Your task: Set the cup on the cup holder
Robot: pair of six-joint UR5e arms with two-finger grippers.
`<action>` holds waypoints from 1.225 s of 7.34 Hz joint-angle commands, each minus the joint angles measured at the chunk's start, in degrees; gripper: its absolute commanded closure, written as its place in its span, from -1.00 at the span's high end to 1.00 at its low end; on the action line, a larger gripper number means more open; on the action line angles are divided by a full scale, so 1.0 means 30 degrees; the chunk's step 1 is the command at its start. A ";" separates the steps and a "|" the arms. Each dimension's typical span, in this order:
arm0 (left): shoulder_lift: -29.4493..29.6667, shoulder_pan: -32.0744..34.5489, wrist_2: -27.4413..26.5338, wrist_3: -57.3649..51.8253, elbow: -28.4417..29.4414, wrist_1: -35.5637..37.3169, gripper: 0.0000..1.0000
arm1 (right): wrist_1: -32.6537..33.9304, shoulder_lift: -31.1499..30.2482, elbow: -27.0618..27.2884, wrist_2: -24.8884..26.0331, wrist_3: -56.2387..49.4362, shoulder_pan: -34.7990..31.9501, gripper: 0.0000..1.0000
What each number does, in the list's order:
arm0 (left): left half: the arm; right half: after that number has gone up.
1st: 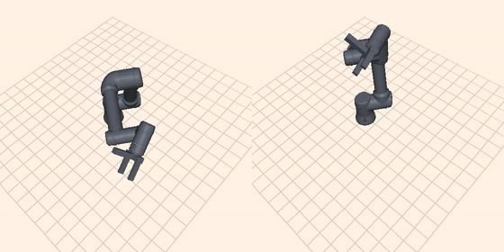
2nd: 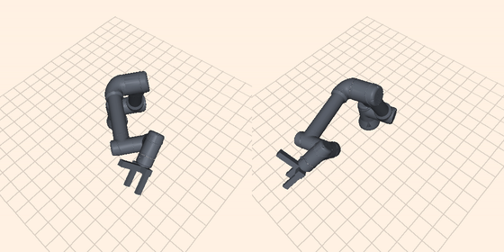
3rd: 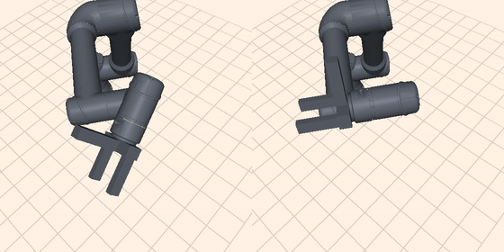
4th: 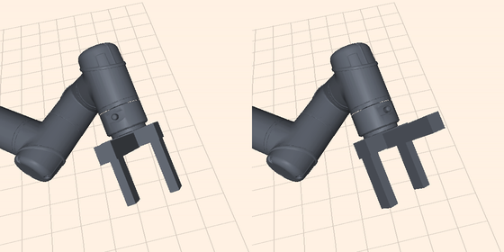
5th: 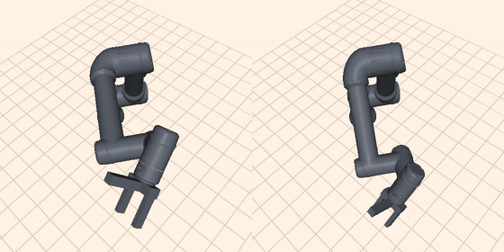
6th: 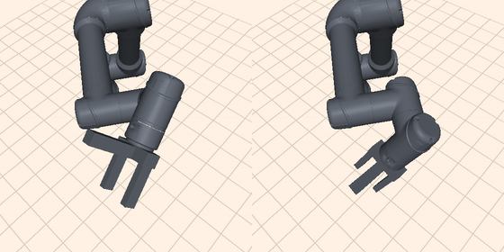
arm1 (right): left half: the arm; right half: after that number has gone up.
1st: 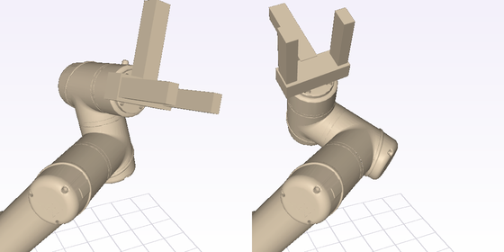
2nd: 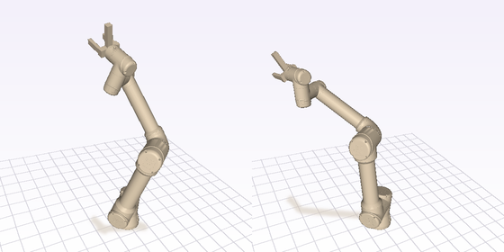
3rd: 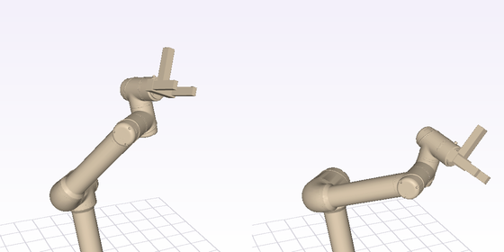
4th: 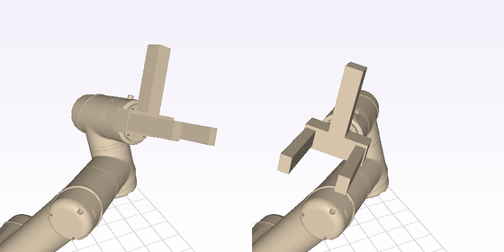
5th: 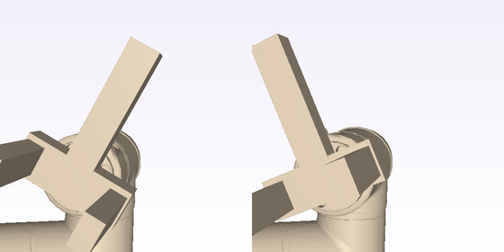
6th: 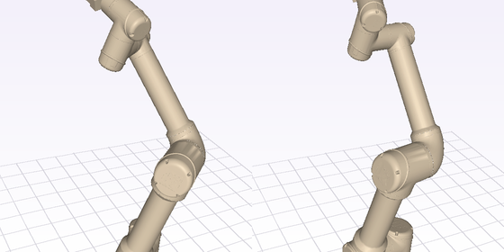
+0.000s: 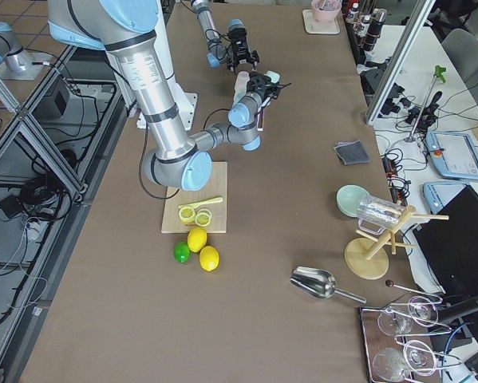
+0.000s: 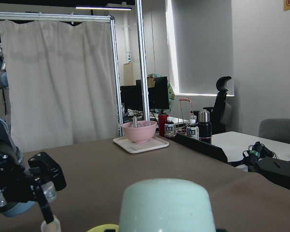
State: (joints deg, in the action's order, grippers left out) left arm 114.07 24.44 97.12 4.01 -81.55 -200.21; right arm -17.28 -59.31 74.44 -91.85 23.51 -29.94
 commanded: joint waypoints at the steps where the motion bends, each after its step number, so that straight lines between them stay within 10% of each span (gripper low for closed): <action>1: -0.0054 0.0026 -0.0001 0.0040 -0.0005 0.0000 0.97 | -0.0012 -0.0034 -0.0173 -0.1952 -0.0014 -0.0536 -1.00; 4: -0.0810 0.0609 0.0116 -0.0047 -0.1692 0.1714 0.97 | -0.0043 -0.0006 -0.0493 -0.4061 -0.0423 -0.1037 -1.00; 9: -0.4034 0.5141 0.1867 -0.0076 -0.7667 1.5812 0.97 | -0.0188 -0.0588 -0.0146 -0.4101 -0.0219 -0.1213 -0.78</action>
State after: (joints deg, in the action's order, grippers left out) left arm 103.40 35.74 100.23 3.84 -100.50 -164.93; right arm -17.73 -60.27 73.51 -104.08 22.61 -33.42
